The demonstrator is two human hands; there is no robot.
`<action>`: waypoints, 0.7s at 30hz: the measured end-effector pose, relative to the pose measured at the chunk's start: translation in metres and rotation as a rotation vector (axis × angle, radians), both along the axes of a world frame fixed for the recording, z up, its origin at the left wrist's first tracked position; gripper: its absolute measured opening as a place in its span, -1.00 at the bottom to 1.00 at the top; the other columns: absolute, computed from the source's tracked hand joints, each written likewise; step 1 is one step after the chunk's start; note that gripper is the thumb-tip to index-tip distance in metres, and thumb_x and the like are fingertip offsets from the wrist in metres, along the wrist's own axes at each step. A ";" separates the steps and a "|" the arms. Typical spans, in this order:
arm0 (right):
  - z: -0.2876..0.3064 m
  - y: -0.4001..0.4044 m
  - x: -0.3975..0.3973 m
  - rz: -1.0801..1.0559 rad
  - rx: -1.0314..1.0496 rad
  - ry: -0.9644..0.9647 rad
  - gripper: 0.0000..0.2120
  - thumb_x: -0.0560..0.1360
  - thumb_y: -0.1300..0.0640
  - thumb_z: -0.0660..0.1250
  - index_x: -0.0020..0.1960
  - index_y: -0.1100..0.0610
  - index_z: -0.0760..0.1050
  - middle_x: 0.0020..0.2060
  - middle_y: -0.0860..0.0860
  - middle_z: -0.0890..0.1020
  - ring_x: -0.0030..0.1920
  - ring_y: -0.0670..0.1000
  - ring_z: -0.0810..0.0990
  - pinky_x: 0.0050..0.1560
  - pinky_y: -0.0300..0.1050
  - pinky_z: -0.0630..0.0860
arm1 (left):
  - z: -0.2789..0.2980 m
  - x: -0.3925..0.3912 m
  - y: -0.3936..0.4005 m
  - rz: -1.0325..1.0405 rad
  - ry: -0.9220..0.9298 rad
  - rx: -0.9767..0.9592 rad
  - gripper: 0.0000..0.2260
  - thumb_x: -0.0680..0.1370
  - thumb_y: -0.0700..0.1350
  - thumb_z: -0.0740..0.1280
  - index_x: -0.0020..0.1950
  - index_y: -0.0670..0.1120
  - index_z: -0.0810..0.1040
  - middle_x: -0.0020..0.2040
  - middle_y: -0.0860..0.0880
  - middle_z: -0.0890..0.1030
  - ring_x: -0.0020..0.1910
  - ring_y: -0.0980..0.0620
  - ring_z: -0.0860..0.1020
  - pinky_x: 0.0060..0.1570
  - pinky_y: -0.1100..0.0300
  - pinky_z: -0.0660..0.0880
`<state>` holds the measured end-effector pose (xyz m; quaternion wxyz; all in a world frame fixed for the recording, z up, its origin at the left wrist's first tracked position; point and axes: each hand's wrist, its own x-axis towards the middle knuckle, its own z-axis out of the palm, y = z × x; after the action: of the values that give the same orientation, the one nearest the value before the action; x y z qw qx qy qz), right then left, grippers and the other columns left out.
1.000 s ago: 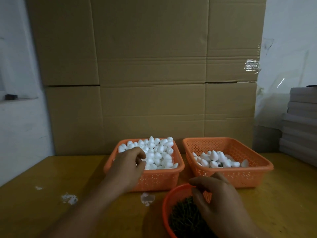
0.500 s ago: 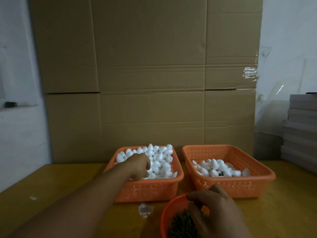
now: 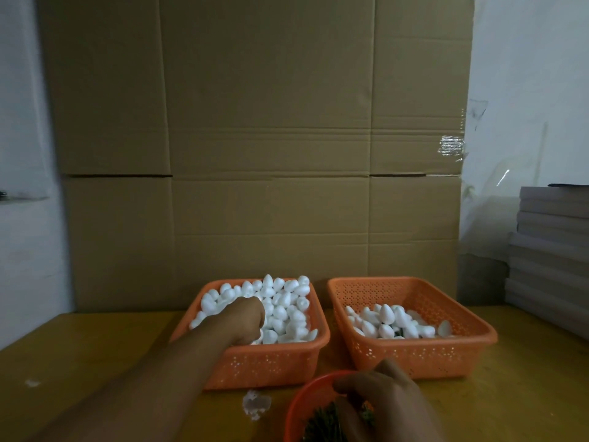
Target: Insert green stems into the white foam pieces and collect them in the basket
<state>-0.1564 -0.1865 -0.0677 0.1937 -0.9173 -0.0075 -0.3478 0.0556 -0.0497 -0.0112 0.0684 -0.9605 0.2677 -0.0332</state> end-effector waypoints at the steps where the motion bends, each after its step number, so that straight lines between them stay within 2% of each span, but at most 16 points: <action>1: 0.001 0.001 -0.001 -0.007 0.008 0.024 -0.73 0.33 -0.15 0.41 0.03 -0.30 0.65 -0.23 -0.52 0.34 0.06 -0.25 0.58 0.10 -0.24 0.55 | -0.001 0.001 0.001 0.001 0.003 -0.012 -0.66 0.59 0.00 0.32 0.36 0.00 0.50 0.62 -0.05 0.10 0.56 -0.12 0.09 0.46 -0.14 0.13; 3: 0.000 0.002 -0.002 -0.008 0.033 0.049 -0.72 0.33 -0.16 0.38 0.04 -0.33 0.62 -0.18 -0.52 0.40 0.08 -0.25 0.57 0.11 -0.23 0.54 | -0.003 0.003 0.003 0.011 0.027 -0.044 -0.68 0.57 -0.01 0.34 0.30 -0.07 0.53 0.55 -0.06 0.27 0.55 -0.13 0.11 0.46 -0.13 0.15; 7: -0.002 0.001 -0.001 -0.030 0.049 0.108 -0.73 0.38 -0.19 0.38 0.08 -0.35 0.59 0.06 -0.32 0.59 0.18 -0.24 0.53 0.17 -0.27 0.50 | -0.005 0.005 0.002 -0.005 -0.028 -0.020 -0.70 0.56 -0.02 0.34 0.26 -0.08 0.55 0.57 -0.06 0.23 0.48 -0.10 0.22 0.39 -0.08 0.23; 9: -0.003 -0.001 0.001 -0.032 0.030 0.116 -0.73 0.40 -0.24 0.36 0.09 -0.34 0.60 0.11 -0.33 0.58 0.24 -0.27 0.49 0.23 -0.32 0.45 | -0.007 0.007 0.001 0.000 -0.038 -0.044 -0.66 0.54 0.03 0.35 0.29 -0.04 0.53 0.58 -0.05 0.19 0.48 -0.09 0.22 0.39 -0.08 0.21; 13: 0.000 -0.005 0.003 -0.007 -0.006 0.138 -0.69 0.46 -0.33 0.25 0.18 -0.38 0.54 0.23 -0.43 0.50 0.39 -0.45 0.18 0.37 -0.45 0.22 | -0.008 0.009 0.001 0.003 -0.026 -0.138 -0.64 0.52 0.08 0.36 0.30 0.05 0.51 0.59 -0.04 0.17 0.51 -0.09 0.19 0.45 -0.10 0.16; 15: 0.001 -0.008 0.005 -0.008 -0.033 0.159 -0.70 0.49 -0.31 0.25 0.20 -0.37 0.54 0.23 -0.46 0.49 0.39 -0.48 0.11 0.41 -0.44 0.19 | -0.009 0.009 0.001 -0.015 -0.067 -0.200 -0.69 0.53 0.05 0.34 0.26 0.02 0.52 0.50 -0.01 0.32 0.44 -0.05 0.29 0.41 -0.06 0.22; 16: 0.001 -0.008 0.005 -0.001 -0.046 0.165 -0.70 0.50 -0.30 0.26 0.21 -0.37 0.54 0.22 -0.46 0.50 0.39 -0.48 0.12 0.41 -0.42 0.20 | -0.010 0.009 0.002 -0.016 -0.106 -0.241 -0.72 0.54 0.05 0.33 0.22 0.02 0.52 0.38 0.02 0.43 0.35 -0.03 0.37 0.35 -0.05 0.28; 18: 0.002 -0.004 0.004 0.000 -0.057 0.155 -0.72 0.48 -0.28 0.28 0.16 -0.35 0.57 0.17 -0.42 0.56 0.37 -0.43 0.24 0.38 -0.36 0.30 | -0.010 0.009 0.004 -0.018 -0.152 -0.368 -0.80 0.55 0.04 0.30 0.13 0.03 0.51 0.14 0.08 0.53 0.18 0.01 0.45 0.24 -0.02 0.36; 21: -0.003 -0.001 0.002 -0.051 -0.067 0.094 -0.78 0.32 -0.21 0.40 -0.04 -0.28 0.65 -0.04 -0.34 0.67 0.15 -0.34 0.50 0.10 -0.27 0.57 | -0.008 0.006 0.009 -0.063 -0.150 -0.561 -0.95 0.56 0.01 0.30 -0.05 0.06 0.49 -0.06 0.11 0.57 0.02 0.06 0.53 0.11 0.07 0.37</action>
<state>-0.1540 -0.1873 -0.0706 0.1543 -0.9385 0.0132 -0.3085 0.0611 -0.0410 -0.0197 -0.1814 -0.9279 0.2721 -0.1791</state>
